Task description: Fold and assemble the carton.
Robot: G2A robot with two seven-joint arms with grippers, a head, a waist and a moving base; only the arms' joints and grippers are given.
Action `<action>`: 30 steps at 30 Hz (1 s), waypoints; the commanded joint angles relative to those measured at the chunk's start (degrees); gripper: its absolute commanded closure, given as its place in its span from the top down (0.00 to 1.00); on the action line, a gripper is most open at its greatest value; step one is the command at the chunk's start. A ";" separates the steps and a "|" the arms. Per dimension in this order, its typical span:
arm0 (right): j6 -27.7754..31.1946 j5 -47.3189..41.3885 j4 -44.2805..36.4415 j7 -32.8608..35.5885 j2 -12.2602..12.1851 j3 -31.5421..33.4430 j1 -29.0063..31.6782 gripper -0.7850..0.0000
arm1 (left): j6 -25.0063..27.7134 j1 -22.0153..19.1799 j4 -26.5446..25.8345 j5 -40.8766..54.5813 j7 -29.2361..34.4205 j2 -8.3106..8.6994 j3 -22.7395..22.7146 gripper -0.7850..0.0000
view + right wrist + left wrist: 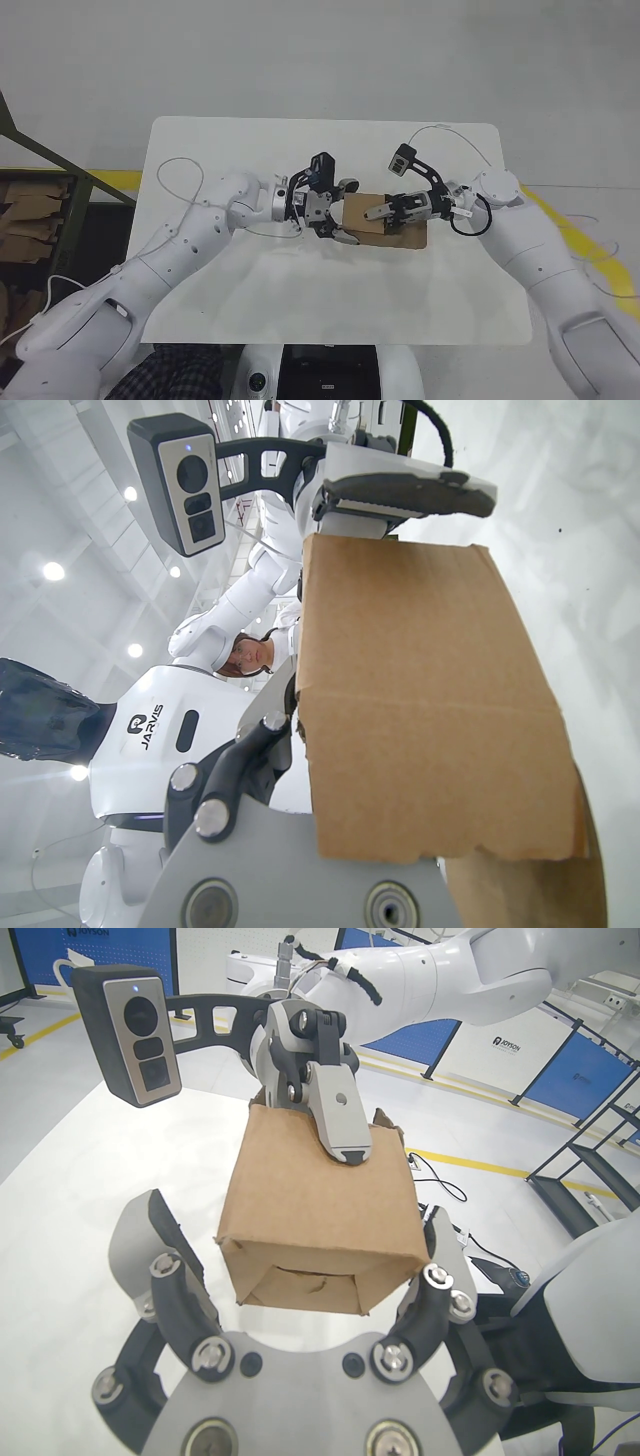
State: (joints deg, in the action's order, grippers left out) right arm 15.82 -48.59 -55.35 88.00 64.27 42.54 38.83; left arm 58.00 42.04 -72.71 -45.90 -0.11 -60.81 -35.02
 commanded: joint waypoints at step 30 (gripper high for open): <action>0.46 -5.49 1.67 0.00 -0.97 -5.73 -2.61 0.00 | 0.00 -0.73 0.68 0.58 -1.34 0.19 1.79 0.94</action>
State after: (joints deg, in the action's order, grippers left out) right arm 16.28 -54.09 -53.70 88.00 63.26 36.83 36.22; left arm 58.00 41.34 -72.10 -45.36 -1.45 -60.56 -33.20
